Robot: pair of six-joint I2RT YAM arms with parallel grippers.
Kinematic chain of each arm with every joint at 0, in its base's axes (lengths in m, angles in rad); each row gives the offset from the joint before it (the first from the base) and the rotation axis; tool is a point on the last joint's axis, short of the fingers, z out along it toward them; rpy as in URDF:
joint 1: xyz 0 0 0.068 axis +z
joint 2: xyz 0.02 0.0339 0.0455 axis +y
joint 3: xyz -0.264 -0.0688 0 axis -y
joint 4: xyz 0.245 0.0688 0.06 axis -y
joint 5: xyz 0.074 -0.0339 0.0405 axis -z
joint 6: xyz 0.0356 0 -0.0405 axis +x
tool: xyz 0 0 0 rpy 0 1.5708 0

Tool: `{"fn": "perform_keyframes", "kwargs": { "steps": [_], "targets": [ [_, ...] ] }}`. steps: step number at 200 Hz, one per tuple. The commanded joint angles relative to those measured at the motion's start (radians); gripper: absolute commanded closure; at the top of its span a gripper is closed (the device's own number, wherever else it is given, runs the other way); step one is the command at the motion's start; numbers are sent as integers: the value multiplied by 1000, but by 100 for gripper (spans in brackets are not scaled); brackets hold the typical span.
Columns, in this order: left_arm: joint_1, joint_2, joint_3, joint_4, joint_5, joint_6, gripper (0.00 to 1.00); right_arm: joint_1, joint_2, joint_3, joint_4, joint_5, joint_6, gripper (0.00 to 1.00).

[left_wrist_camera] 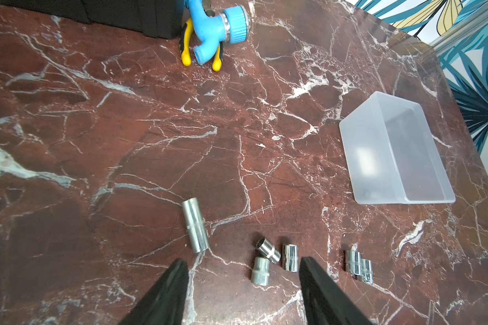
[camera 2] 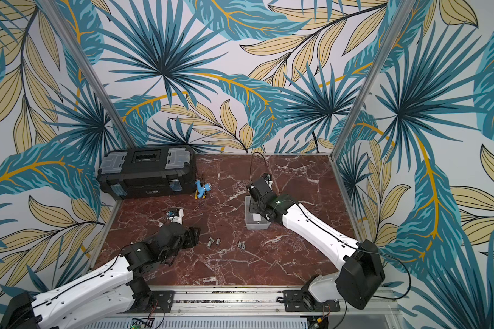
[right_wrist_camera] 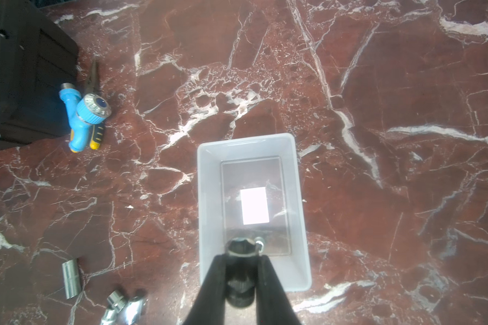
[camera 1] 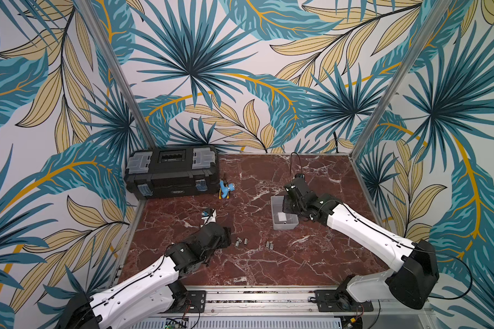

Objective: Put the socket on the desktop into the storage box
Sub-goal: Place the socket head in the storage box.

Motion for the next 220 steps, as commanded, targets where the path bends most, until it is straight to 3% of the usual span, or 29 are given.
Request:
{"fn": "perform_keyframes", "kwargs": {
  "steps": [1, 167, 220],
  "targets": [
    [5, 1, -28, -1, 8, 23, 33, -7, 31, 18, -24, -28, -30, 100],
    [5, -78, -53, 7, 10, 38, 32, -56, 222, 76, 10, -88, -41, 100],
    [10, -11, 49, -10, 22, 70, 32, -57, 189, 78, 7, -106, -43, 100]
  ]
}}
